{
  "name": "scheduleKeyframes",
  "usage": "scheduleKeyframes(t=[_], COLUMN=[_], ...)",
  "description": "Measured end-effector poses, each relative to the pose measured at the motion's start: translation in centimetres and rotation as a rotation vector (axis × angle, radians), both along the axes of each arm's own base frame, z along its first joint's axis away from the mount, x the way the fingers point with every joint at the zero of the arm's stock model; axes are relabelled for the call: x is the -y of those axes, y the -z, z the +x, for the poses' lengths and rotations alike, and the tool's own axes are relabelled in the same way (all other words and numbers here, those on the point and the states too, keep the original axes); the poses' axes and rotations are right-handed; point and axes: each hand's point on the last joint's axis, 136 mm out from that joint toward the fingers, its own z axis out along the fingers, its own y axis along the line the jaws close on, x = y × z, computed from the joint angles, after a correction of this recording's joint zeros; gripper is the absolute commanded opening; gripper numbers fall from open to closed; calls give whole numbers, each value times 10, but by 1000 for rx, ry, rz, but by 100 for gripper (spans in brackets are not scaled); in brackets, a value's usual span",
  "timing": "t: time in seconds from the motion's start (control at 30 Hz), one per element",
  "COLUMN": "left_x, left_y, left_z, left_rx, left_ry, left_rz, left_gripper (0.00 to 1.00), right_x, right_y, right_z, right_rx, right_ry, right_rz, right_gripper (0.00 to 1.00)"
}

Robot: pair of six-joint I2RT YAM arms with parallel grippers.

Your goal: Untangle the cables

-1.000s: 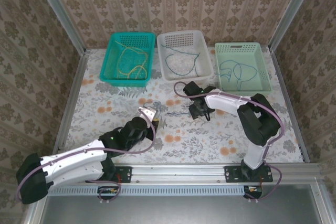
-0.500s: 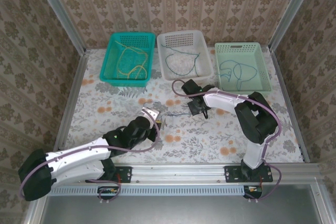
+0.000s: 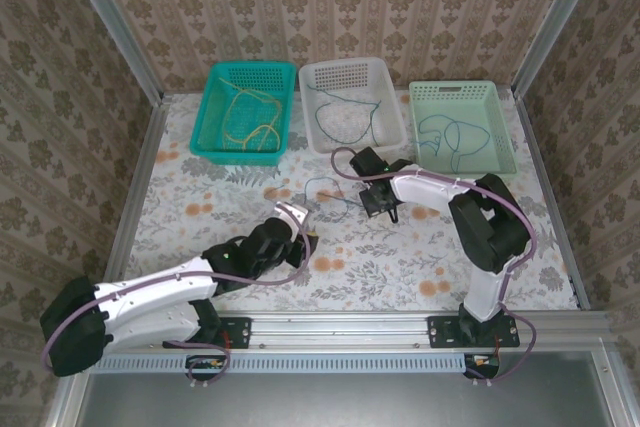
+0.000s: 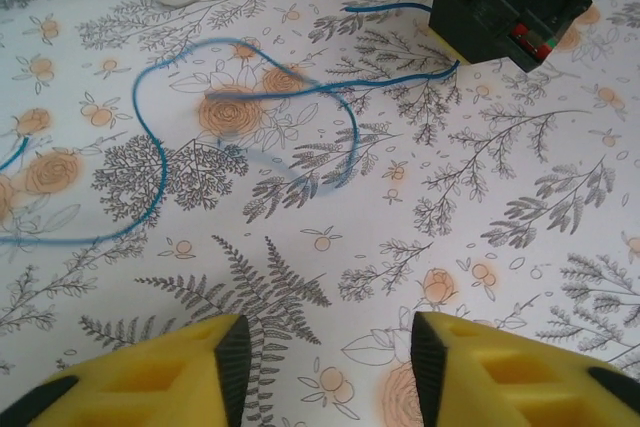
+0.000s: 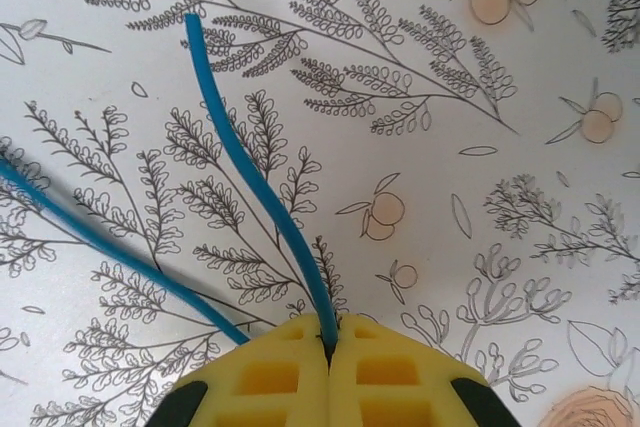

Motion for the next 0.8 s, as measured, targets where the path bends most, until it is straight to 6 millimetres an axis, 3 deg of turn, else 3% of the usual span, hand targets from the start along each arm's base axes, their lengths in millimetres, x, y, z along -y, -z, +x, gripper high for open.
scheduleKeyframes(t=[0.13, 0.3, 0.57, 0.8], left_x=[1, -1, 6, 15], left_y=[-6, -17, -49, -48], left_z=[4, 17, 40, 51], left_rx=[14, 47, 100, 84], left_ry=[-5, -33, -49, -17], left_rz=[-1, -18, -53, -49], left_gripper=[72, 77, 82, 82], right_x=[-5, -4, 16, 26], right_y=[-40, -92, -104, -125], right_z=[4, 2, -22, -30], right_rx=[90, 197, 174, 234], right_ry=[-9, -61, -148, -180], right_rz=[74, 117, 31, 5], right_gripper=[0, 0, 0, 0])
